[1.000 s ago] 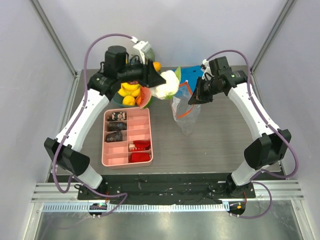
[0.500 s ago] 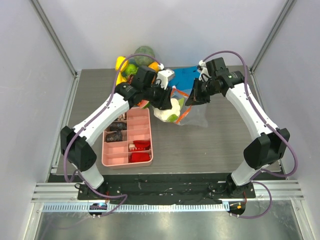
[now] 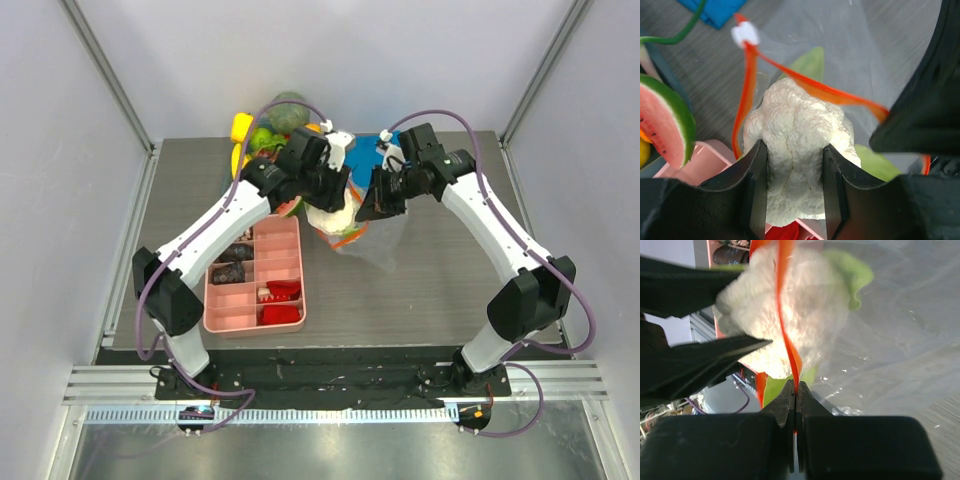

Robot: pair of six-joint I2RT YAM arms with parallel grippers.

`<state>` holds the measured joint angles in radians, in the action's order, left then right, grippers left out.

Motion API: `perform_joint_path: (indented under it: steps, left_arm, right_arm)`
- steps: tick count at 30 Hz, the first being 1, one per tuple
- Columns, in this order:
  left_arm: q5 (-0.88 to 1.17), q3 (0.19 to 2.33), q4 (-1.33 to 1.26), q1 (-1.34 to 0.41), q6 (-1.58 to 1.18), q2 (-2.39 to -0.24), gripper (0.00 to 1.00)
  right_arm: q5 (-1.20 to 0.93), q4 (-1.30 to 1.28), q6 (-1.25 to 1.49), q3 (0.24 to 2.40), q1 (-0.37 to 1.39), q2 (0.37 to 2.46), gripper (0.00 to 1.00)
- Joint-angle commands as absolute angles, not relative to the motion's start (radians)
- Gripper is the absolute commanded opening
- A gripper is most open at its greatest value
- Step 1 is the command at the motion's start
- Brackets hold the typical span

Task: Place the food in the zip-top bag and seal the zipper
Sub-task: Place the fake vegetable in the zipper food storage bag.

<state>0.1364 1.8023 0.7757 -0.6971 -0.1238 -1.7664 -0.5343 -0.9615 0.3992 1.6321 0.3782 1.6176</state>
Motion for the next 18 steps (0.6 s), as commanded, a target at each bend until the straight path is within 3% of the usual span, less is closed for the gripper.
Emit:
perform_joint_path:
  steps: [1, 3, 6, 7, 9, 10, 16, 18]
  left_arm:
    - [0.017, 1.876, 0.739, -0.693, -0.314, -1.755, 0.04]
    - [0.006, 1.882, 0.752, -0.698, -0.35, -1.758, 0.04]
    - [-0.034, 1.894, 0.787, -0.706, -0.373, -1.767, 0.15]
    - [-0.017, 1.898, 0.796, -0.706, -0.376, -1.769, 0.3]
    - [-0.006, 1.907, 0.831, -0.706, -0.377, -1.763, 0.45]
    - [0.024, 1.916, 0.842, -0.704, -0.368, -1.76, 0.58]
    - [0.098, 1.882, 0.844, -0.643, -0.314, -1.637, 0.92]
    - [0.188, 1.853, 0.832, -0.605, -0.314, -1.585, 0.96]
  right_arm:
    - [-0.601, -0.904, 0.443, 1.634, 0.403, 1.568, 0.01]
    - [-0.607, -0.896, 0.463, 1.658, 0.405, 1.575, 0.01]
    - [-0.624, -0.887, 0.483, 1.689, 0.403, 1.588, 0.01]
    - [-0.627, -0.879, 0.488, 1.693, 0.403, 1.592, 0.01]
    - [-0.64, -0.874, 0.495, 1.697, 0.397, 1.595, 0.01]
    - [-0.643, -0.874, 0.499, 1.694, 0.394, 1.595, 0.01]
    - [-0.686, -0.861, 0.511, 1.669, 0.37, 1.594, 0.01]
    - [-0.704, -0.854, 0.514, 1.667, 0.362, 1.594, 0.01]
